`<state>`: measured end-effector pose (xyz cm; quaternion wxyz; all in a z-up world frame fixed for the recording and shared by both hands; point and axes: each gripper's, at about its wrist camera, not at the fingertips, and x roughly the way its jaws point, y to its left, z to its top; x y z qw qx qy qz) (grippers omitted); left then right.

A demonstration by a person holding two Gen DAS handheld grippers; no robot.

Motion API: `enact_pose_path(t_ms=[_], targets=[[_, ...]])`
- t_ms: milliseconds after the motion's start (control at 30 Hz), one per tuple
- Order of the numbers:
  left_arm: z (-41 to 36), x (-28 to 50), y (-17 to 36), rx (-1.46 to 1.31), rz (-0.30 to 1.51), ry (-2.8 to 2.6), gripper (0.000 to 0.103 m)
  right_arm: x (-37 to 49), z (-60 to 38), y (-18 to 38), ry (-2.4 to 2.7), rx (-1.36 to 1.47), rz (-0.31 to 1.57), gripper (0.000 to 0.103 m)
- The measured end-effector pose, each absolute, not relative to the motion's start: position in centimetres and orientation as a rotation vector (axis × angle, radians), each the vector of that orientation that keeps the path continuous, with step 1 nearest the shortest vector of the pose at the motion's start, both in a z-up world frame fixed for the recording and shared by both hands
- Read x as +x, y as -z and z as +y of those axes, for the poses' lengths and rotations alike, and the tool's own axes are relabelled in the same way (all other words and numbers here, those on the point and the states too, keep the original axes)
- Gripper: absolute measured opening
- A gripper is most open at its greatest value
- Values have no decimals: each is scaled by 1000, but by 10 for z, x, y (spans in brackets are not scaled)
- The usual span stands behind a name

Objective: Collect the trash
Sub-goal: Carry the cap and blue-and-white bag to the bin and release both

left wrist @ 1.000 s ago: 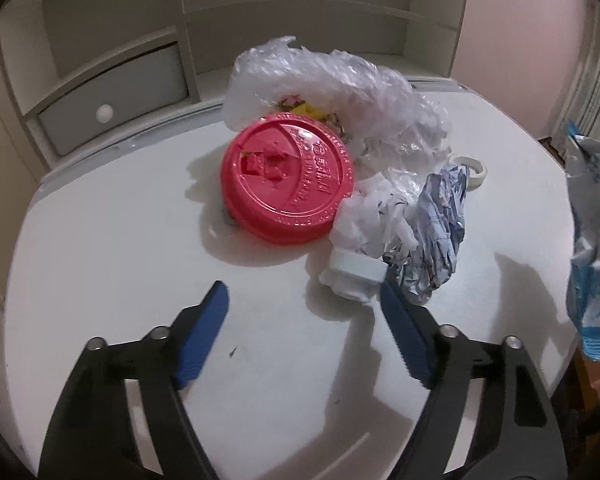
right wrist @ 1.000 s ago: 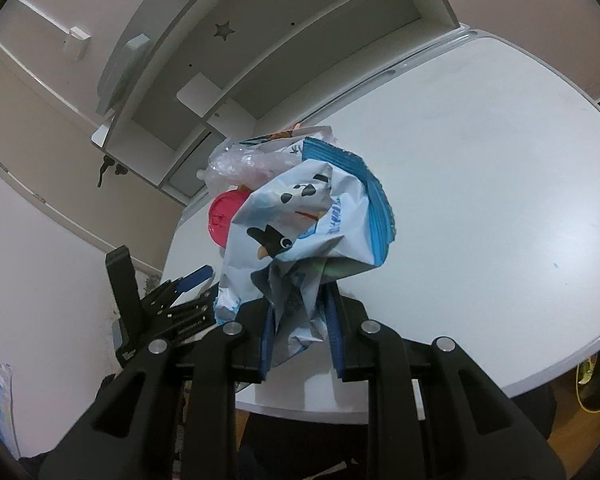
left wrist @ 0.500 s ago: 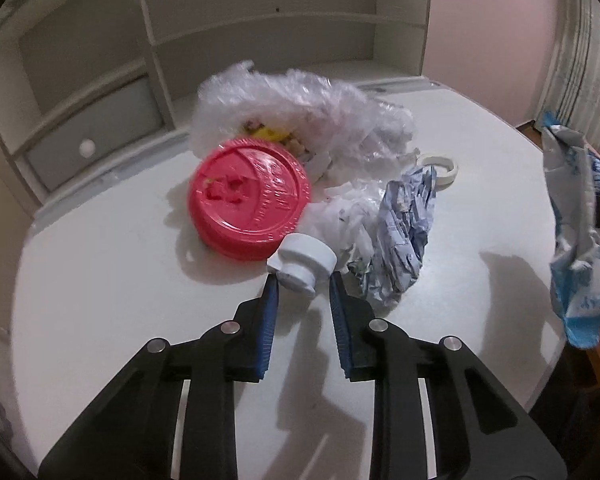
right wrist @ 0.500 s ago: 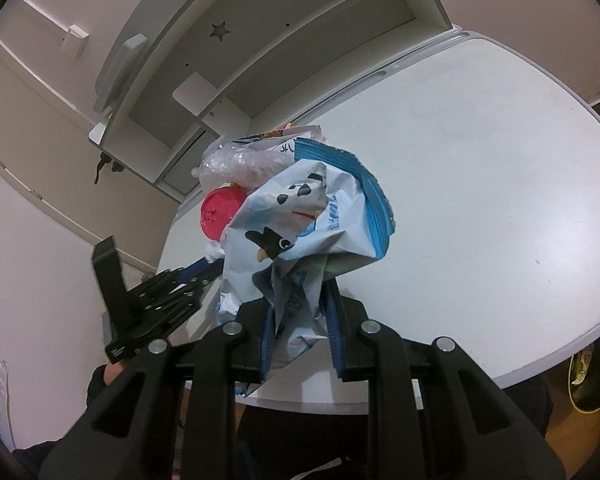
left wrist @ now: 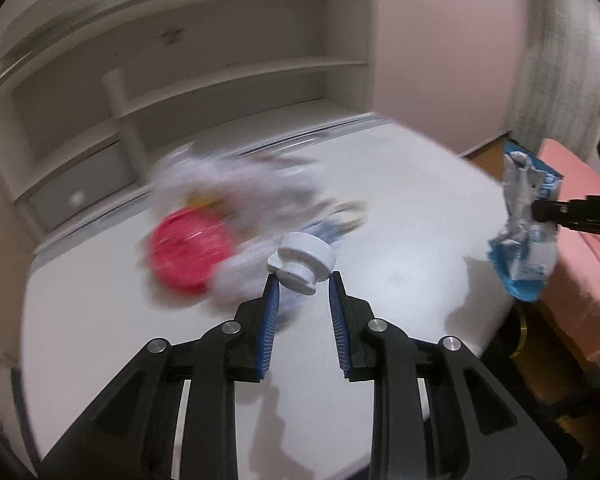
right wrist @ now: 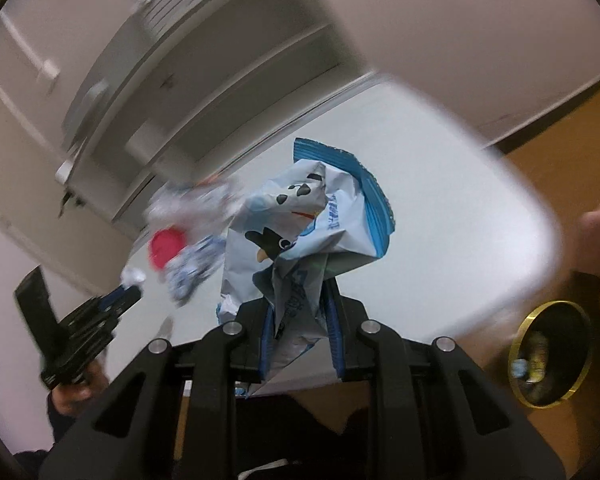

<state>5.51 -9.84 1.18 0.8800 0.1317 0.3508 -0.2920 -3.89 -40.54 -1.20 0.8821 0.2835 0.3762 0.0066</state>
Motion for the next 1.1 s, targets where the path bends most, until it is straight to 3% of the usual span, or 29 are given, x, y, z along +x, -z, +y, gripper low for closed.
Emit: enact_pose_path(t_ms=[300, 800, 1100], targets=[[-259, -5, -9, 325, 723, 927, 25, -155, -523, 11, 448, 552, 689, 23], [-452, -80, 65, 451, 812, 1199, 25, -189, -612, 184, 772, 545, 1044, 23], [-497, -87, 102, 498, 872, 1230, 25, -198, -626, 225, 741, 645, 1139, 23]])
